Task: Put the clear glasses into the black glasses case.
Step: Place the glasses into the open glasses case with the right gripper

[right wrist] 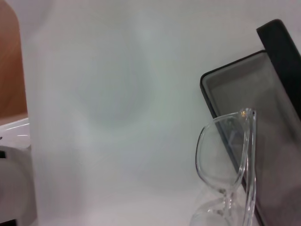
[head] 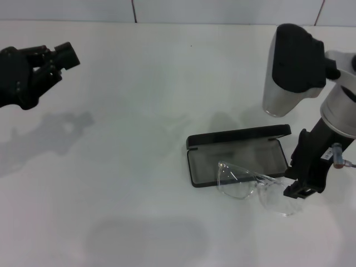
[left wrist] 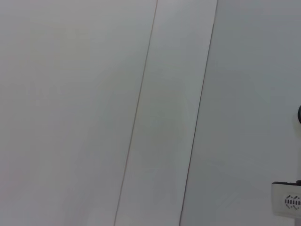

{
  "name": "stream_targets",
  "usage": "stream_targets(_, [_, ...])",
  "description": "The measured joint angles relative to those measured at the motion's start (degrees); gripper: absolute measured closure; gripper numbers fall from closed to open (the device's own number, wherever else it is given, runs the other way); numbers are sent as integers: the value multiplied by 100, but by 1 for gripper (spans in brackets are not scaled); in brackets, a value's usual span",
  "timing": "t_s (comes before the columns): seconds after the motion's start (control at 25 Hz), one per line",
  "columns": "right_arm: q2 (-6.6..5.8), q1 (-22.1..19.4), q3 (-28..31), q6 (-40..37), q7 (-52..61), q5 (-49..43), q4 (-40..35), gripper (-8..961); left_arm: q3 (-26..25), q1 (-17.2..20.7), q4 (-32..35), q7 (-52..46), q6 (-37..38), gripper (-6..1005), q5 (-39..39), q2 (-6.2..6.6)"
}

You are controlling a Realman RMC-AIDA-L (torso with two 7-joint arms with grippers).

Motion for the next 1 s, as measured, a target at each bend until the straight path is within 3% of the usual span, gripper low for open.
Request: stream_targets(1.0, [18,57,-16,783,-744,264,672,633,0,-27,-21,-16,-14,885,112,-46])
